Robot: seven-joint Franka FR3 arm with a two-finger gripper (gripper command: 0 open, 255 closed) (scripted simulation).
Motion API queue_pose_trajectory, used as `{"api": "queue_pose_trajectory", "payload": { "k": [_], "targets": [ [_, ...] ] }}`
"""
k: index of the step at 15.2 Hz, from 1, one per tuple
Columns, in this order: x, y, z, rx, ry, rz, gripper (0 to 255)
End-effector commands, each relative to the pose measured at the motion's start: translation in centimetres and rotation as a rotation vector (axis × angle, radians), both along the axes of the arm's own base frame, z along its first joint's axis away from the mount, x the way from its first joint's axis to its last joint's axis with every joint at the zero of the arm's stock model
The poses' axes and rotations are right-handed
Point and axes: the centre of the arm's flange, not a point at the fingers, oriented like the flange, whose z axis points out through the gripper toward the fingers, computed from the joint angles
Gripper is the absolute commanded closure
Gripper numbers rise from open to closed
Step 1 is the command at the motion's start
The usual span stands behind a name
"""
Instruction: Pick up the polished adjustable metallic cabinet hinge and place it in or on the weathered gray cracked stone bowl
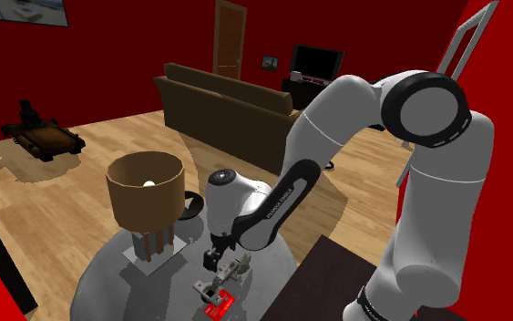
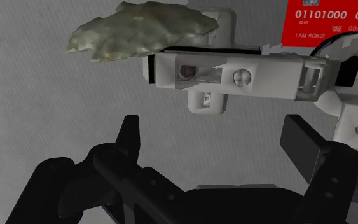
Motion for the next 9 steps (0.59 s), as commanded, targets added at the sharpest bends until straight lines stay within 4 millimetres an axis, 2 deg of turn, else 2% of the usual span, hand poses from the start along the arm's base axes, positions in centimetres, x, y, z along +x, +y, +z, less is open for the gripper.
{"api": "queue_pose_trajectory", "payload": {
  "k": [1,6,9],
  "targets": [
    [0.1,0.2,-1.5,-0.001,-0.001,0.003,0],
    [0.1,-0.1,-4.1,-0.001,-0.001,0.003,0],
    [0.1,-0.1,-4.4,-0.001,-0.001,0.003,0]
  ]
}}
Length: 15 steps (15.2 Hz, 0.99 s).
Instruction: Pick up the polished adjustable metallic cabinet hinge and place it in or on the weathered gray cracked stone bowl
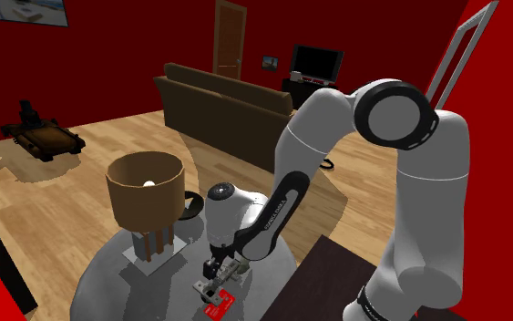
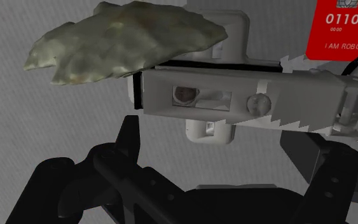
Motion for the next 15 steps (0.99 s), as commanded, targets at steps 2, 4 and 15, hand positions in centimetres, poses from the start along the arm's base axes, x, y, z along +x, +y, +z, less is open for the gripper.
{"api": "queue_pose_trajectory", "payload": {
  "k": [2,4,15],
  "targets": [
    [0.04,-0.06,-0.09,0.0,0.0,0.0,0],
    [0.04,-0.06,-0.09,0.0,0.0,0.0,0],
    [0.25,0.2,-0.06,0.0,-0.001,0.0,255]
  ]
}}
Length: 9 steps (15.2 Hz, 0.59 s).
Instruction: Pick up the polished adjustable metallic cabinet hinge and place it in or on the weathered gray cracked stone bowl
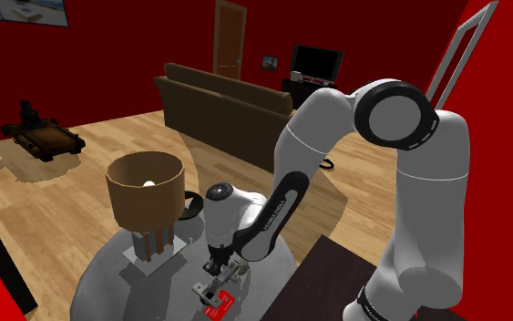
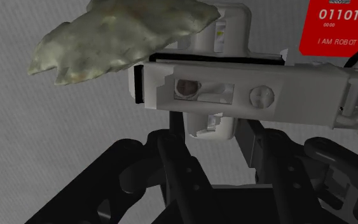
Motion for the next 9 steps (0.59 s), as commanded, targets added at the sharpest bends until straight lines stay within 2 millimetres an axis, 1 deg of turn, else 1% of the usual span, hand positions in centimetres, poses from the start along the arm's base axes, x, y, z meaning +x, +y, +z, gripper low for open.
{"api": "queue_pose_trajectory", "payload": {
  "k": [1,9],
  "targets": [
    [-0.1,-0.6,-0.2,-0.001,0.002,-0.009,255],
    [-0.1,-0.6,4.0,-0.001,0.002,-0.009,255]
  ]
}}
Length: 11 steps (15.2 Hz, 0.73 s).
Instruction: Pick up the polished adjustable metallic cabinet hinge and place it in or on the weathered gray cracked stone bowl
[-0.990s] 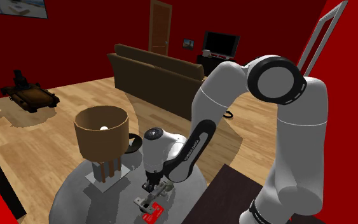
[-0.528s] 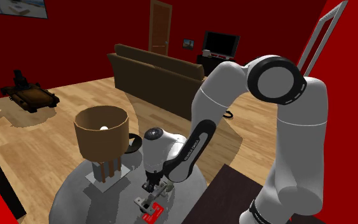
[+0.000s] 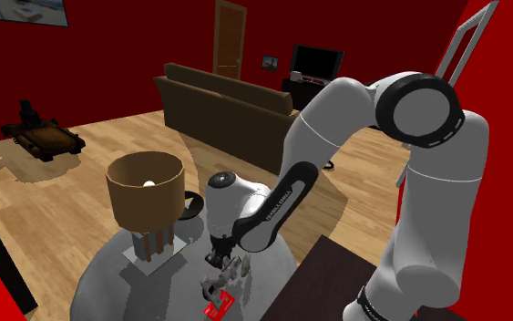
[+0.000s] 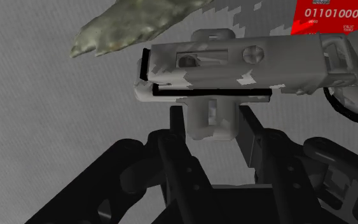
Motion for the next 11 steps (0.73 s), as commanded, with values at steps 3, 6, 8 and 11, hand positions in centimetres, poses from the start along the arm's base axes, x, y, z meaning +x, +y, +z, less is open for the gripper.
{"api": "queue_pose_trajectory", "payload": {
  "k": [3,6,8,11],
  "targets": [
    [0.0,0.0,2.2,0.0,0.0,0.0,255],
    [0.0,0.0,3.8,0.0,0.0,0.0,255],
    [0.0,0.0,4.8,0.0,0.0,0.0,255],
    [0.0,0.0,6.4,0.0,0.0,0.0,255]
  ]
}}
